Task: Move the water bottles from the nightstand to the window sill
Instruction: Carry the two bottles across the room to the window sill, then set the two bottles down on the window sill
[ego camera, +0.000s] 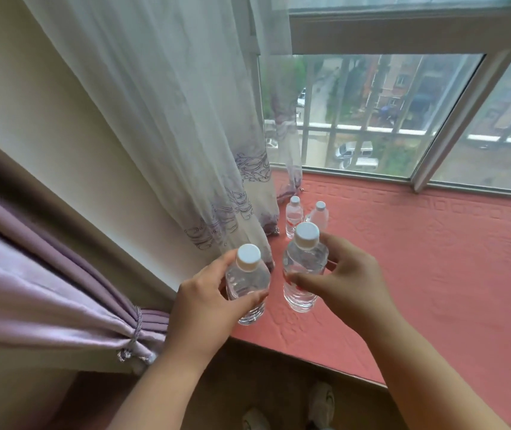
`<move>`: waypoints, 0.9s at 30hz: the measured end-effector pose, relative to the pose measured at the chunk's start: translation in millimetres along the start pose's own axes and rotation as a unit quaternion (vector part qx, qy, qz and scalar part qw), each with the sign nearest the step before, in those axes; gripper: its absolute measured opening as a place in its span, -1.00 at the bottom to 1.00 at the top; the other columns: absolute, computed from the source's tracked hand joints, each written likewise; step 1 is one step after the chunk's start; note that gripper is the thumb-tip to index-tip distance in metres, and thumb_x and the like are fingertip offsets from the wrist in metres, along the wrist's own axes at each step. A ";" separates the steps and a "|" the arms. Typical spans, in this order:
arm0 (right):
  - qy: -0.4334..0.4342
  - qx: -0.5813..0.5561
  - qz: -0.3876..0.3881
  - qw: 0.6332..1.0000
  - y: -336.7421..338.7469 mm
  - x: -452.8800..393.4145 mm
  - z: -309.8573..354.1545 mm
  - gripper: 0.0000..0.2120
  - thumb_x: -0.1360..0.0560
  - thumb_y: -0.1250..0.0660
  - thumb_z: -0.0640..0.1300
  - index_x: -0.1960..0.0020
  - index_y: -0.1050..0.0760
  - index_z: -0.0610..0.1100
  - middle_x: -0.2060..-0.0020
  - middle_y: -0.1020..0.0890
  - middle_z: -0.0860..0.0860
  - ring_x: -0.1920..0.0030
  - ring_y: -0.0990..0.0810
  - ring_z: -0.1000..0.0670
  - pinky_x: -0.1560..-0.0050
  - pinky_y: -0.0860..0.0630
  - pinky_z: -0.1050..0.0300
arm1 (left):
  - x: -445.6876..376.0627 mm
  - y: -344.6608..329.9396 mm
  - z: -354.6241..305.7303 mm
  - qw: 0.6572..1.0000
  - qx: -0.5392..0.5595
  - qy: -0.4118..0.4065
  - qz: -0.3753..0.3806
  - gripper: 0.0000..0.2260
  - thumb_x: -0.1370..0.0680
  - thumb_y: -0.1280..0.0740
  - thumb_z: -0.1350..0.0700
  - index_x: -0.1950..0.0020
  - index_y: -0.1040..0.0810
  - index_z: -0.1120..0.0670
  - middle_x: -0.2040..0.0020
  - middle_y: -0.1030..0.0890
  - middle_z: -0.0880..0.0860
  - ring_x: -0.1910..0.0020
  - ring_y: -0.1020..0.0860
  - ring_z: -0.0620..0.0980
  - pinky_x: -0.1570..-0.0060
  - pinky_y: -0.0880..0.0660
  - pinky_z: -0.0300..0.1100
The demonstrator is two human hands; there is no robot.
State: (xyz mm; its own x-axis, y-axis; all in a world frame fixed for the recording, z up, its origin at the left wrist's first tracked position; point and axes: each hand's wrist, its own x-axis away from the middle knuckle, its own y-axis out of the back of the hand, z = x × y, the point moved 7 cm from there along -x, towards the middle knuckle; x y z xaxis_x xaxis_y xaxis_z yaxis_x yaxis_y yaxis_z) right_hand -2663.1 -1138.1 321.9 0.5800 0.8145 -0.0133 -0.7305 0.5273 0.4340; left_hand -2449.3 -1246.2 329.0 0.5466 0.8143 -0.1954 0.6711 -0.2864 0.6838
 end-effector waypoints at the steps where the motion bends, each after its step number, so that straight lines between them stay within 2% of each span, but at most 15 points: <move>1: -0.005 -0.001 0.002 1.000 1.7 -3.5 -2.4 -0.31 -0.19 -0.66 -0.06 -0.27 -0.56 0.20 0.11 -0.69 0.24 0.10 -0.67 0.12 0.04 -0.60 0.23 | -2.3 -1.9 -0.1 1.000 -0.001 0.005 -0.003 -0.34 -0.23 -0.53 -0.39 -0.30 -0.41 -0.50 -0.03 -0.62 -0.39 -0.03 -0.59 -0.38 0.00 -0.55 -0.41; 6: -0.021 -0.002 0.008 1.000 20.0 -18.9 -20.3 -0.27 -0.18 -0.64 -0.07 -0.33 -0.55 0.11 0.05 -0.70 0.16 0.07 -0.66 0.18 -0.08 -0.58 0.09 | -17.9 -19.5 -10.1 1.000 -0.016 0.010 0.001 -0.33 -0.22 -0.53 -0.42 -0.30 -0.40 -0.52 -0.07 -0.58 -0.47 -0.08 -0.56 -0.42 -0.01 -0.53 -0.44; 11: -0.040 0.007 -0.014 0.999 50.0 -31.8 -45.3 -0.30 -0.17 -0.62 -0.04 -0.29 -0.56 0.14 0.03 -0.69 0.17 0.03 -0.65 0.17 -0.08 -0.57 0.04 | -30.1 -53.3 -21.3 0.999 -0.007 0.023 0.029 -0.30 -0.24 -0.59 -0.34 -0.35 -0.49 -0.32 -0.05 -0.65 -0.34 -0.03 -0.63 -0.29 -0.04 -0.61 -0.18; 15: -0.057 0.006 -0.033 0.998 69.8 -38.8 -61.8 -0.31 -0.18 -0.61 -0.08 -0.29 -0.56 0.13 0.02 -0.70 0.16 0.00 -0.64 0.16 -0.10 -0.56 0.04 | -44.1 -78.4 -36.1 0.999 0.000 0.018 0.050 -0.31 -0.21 -0.57 -0.35 -0.32 -0.50 -0.36 0.02 -0.65 -0.38 0.05 -0.63 -0.33 0.01 -0.61 -0.22; 18: -0.073 0.002 -0.043 0.996 82.4 -42.4 -71.6 -0.32 -0.17 -0.60 -0.05 -0.28 -0.56 0.16 0.02 -0.69 0.19 -0.01 -0.64 0.16 -0.11 -0.56 0.04 | -57.1 -94.9 -44.1 0.997 0.019 0.012 0.068 -0.33 -0.19 -0.59 -0.33 -0.27 -0.50 -0.41 0.03 -0.64 -0.42 0.04 -0.62 -0.39 -0.01 -0.60 -0.24; 24: -0.100 -0.015 -0.072 0.992 96.2 -45.8 -87.2 -0.42 -0.19 -0.60 -0.02 -0.18 -0.57 0.20 0.06 -0.68 0.23 0.03 -0.65 0.16 -0.04 -0.59 0.01 | -84.8 -127.1 -50.3 0.991 0.035 -0.016 0.130 -0.38 -0.25 -0.57 -0.30 -0.29 -0.49 -0.41 0.00 -0.64 -0.39 0.04 -0.63 -0.33 -0.01 -0.60 -0.18; 27: -0.122 0.001 -0.078 0.989 96.7 -50.6 -98.1 -0.38 -0.17 -0.59 -0.02 -0.21 -0.55 0.22 0.05 -0.68 0.23 0.03 -0.64 0.16 -0.05 -0.58 0.02 | -98.3 -137.3 -42.0 0.988 0.057 -0.013 0.144 -0.37 -0.28 -0.58 -0.24 -0.31 -0.48 -0.40 -0.06 -0.63 -0.38 -0.02 -0.62 -0.32 -0.06 -0.59 -0.15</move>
State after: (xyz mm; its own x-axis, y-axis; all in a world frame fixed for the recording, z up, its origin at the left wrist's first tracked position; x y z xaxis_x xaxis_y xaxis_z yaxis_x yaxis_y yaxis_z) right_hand -2798.5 -1104.6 276.2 0.7558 0.6403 0.1370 -0.6241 0.6412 0.4464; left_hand -2616.2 -1265.7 283.9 0.7355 0.6771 -0.0235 0.5369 -0.5614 0.6298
